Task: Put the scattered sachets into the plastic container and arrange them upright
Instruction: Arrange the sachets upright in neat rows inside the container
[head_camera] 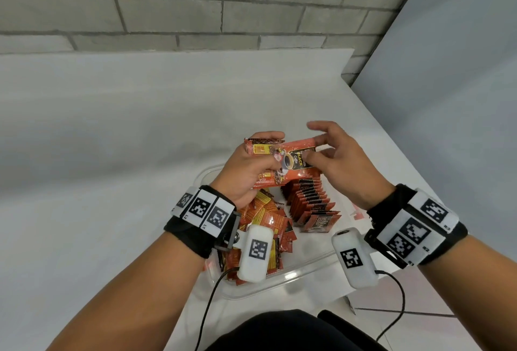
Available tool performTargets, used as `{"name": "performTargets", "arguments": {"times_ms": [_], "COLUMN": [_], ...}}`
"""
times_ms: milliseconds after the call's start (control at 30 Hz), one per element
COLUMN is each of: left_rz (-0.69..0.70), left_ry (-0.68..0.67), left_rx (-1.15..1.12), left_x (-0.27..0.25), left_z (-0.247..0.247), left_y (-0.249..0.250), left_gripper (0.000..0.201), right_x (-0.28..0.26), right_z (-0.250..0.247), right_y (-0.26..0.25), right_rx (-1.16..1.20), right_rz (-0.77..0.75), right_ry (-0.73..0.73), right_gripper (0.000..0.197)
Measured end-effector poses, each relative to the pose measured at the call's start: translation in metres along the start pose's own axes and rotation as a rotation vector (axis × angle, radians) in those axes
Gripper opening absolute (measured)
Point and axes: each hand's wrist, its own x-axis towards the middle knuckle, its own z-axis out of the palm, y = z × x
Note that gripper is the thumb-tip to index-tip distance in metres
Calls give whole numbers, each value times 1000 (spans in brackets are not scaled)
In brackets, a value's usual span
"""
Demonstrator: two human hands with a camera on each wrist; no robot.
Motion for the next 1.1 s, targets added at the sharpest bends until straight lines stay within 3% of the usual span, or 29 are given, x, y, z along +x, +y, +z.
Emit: {"name": "performTargets", "arguments": {"times_ms": [100,233,367,500,633,767,967,1100], "left_rz": [9,-35,-67,-75,-79,-91,-91,-94], "left_ry": [-6,41,96,95,98,107,113,101], "left_rx": [11,-18,22,30,42,49,48,44], "left_x": [0,0,1,3,2,1,1,1], "left_z": [0,0,-3,-3,-1,0,0,0], "left_y": [0,2,1,1,1,2,2,3], "left_gripper": [46,38,22,20,20,19,19,19], "right_x": [-2,-9,-23,-37,-37,-32,-30,-31], "right_z": [-5,-26,-44,-40,-30,-23,-15,-14], "right_y": [2,7,20,39,49,51,55,65], "right_rx": [112,103,-293,-604,-911,-1102,-1211,-1213], "right_rz": [128,46,-74,-195,-156,-184,-285,-350], "right_ry": [-60,-92,-216,-403,-445,-441,-393,-410], "right_gripper": [17,9,15,31,12,5,11,36]}}
